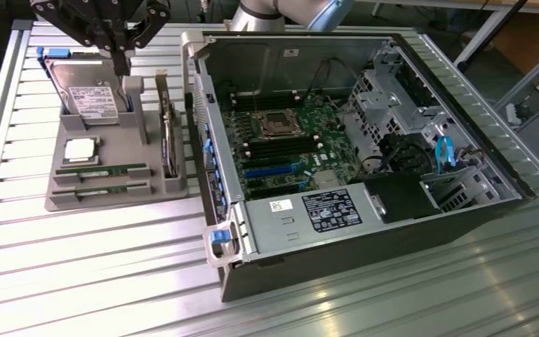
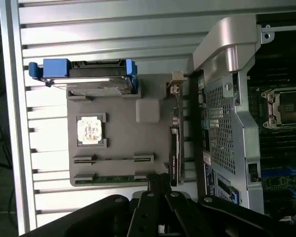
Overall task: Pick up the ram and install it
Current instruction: 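Reach for the ram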
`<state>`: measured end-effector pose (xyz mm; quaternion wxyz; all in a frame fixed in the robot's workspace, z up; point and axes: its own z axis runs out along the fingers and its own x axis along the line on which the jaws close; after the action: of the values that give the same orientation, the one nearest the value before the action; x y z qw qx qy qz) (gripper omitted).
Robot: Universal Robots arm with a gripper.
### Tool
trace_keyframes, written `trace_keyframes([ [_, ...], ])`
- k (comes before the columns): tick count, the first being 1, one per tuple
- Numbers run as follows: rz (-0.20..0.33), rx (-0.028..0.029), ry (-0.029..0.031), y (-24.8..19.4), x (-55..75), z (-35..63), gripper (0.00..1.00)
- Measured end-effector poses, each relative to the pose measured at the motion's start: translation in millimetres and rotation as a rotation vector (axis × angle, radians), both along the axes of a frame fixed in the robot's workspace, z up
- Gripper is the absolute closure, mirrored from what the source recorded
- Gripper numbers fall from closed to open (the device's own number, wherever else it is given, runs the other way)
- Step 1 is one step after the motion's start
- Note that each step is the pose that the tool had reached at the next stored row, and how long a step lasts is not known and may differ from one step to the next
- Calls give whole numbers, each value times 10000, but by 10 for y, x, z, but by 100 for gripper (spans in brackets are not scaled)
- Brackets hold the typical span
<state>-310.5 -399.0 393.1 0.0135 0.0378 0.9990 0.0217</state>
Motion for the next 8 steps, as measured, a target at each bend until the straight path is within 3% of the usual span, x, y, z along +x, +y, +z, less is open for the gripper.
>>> trace_keyframes([
  [2, -1, 1, -2, 0, -68, 0, 91],
  [8, 0, 1, -5, 0, -428, -1, 91],
])
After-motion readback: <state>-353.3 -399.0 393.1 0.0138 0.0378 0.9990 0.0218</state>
